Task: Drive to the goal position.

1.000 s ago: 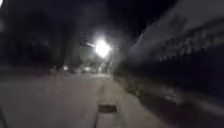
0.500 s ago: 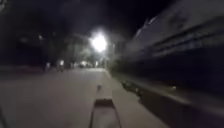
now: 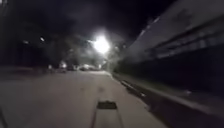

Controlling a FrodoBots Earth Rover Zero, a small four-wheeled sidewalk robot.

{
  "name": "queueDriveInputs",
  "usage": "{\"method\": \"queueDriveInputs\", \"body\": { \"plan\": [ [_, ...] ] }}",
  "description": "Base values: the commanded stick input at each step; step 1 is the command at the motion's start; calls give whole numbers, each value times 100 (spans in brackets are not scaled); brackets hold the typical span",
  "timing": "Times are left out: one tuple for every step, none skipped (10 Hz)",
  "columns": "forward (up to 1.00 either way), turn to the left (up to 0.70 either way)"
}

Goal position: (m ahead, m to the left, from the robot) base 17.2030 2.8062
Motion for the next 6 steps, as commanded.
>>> {"method": "queueDriveInputs", "body": {
  "plan": [
    [70, 0],
    [70, 0],
    [70, 0],
    [70, 0],
    [70, 0],
    [70, 0]
  ]
}}
